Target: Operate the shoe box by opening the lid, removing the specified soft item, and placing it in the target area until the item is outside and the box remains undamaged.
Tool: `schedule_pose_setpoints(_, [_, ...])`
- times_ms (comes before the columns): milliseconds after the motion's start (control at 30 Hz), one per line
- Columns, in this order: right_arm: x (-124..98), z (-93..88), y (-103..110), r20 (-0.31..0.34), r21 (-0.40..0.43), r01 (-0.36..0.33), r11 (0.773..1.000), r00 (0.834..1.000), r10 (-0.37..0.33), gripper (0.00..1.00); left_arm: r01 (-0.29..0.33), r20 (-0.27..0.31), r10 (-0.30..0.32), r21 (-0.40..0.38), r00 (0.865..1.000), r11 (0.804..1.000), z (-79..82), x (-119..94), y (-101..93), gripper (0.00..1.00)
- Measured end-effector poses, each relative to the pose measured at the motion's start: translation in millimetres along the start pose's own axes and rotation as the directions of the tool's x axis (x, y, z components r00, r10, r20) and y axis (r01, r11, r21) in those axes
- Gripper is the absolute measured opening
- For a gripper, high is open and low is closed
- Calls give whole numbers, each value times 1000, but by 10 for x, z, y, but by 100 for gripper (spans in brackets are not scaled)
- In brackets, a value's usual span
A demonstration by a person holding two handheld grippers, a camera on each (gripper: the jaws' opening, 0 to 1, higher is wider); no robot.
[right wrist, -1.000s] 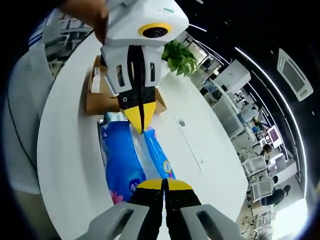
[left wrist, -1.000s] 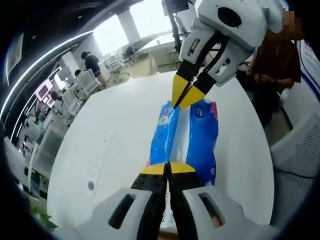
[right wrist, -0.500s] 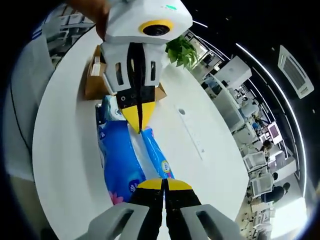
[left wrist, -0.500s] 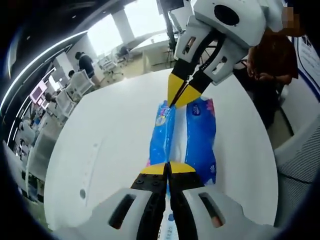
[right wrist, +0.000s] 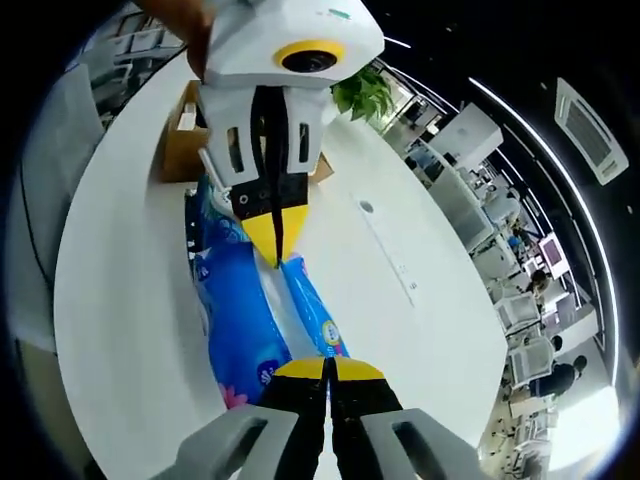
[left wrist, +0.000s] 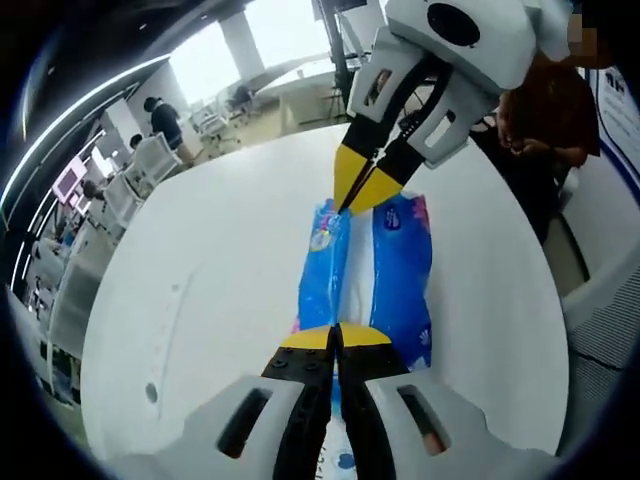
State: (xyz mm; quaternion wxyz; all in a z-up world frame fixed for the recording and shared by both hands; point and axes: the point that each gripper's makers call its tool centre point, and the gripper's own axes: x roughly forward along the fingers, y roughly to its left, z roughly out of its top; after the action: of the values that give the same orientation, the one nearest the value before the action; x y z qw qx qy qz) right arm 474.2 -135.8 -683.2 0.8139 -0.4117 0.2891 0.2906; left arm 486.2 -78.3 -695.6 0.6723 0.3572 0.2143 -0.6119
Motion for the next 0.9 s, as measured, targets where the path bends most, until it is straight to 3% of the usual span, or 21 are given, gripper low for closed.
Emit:
schedule_pose_setpoints(467, [226, -192, 93, -14, -3, -25, 1000, 1000, 25, 0, 39, -26, -39, -30, 999, 999, -161, 262, -29, 0])
schedule_pose_setpoints(900, [398, -283, 130, -21, -9, -34, 999, 999, 34, 0, 46, -30, -47, -45, 998, 998, -240, 354, -16, 0])
